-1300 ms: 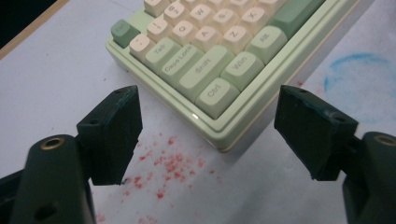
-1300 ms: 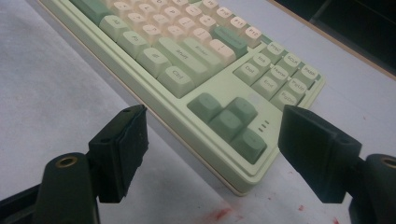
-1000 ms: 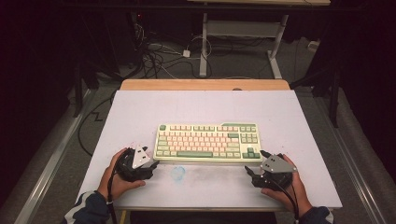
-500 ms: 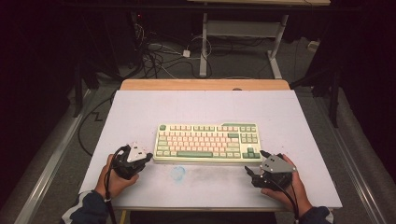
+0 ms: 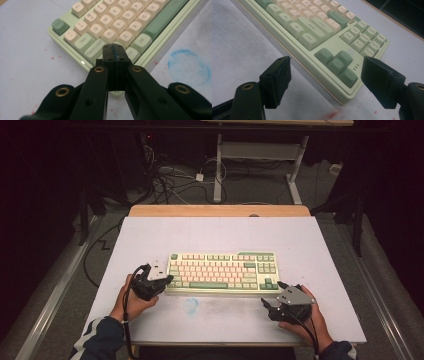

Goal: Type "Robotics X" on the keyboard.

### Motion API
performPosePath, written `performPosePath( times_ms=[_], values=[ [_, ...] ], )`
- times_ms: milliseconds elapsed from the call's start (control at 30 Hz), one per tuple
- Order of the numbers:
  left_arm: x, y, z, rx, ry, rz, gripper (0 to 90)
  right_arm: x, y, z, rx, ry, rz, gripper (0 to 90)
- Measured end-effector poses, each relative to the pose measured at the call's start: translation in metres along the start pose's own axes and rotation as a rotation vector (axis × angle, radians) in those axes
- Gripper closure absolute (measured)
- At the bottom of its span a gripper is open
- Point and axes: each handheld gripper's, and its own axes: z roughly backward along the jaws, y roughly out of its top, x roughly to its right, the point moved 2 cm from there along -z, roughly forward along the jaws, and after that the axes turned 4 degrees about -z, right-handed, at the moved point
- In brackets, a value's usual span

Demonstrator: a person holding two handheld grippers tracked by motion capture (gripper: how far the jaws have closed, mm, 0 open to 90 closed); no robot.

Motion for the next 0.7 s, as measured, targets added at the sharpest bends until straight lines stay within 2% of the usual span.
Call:
performPosePath(
  times_ms=[300,700],
  values=[
    [0.013,0.010,-0.026,-0.034,-0.038,-0.025,87.5,0.000,-0.001,-0.001,-0.004,0.004,0.000,25.4],
    [0.019,0.015,-0.044,-0.049,-0.042,-0.036,87.5,-0.001,-0.001,-0.002,-0.006,0.009,0.007,25.4]
  ],
)
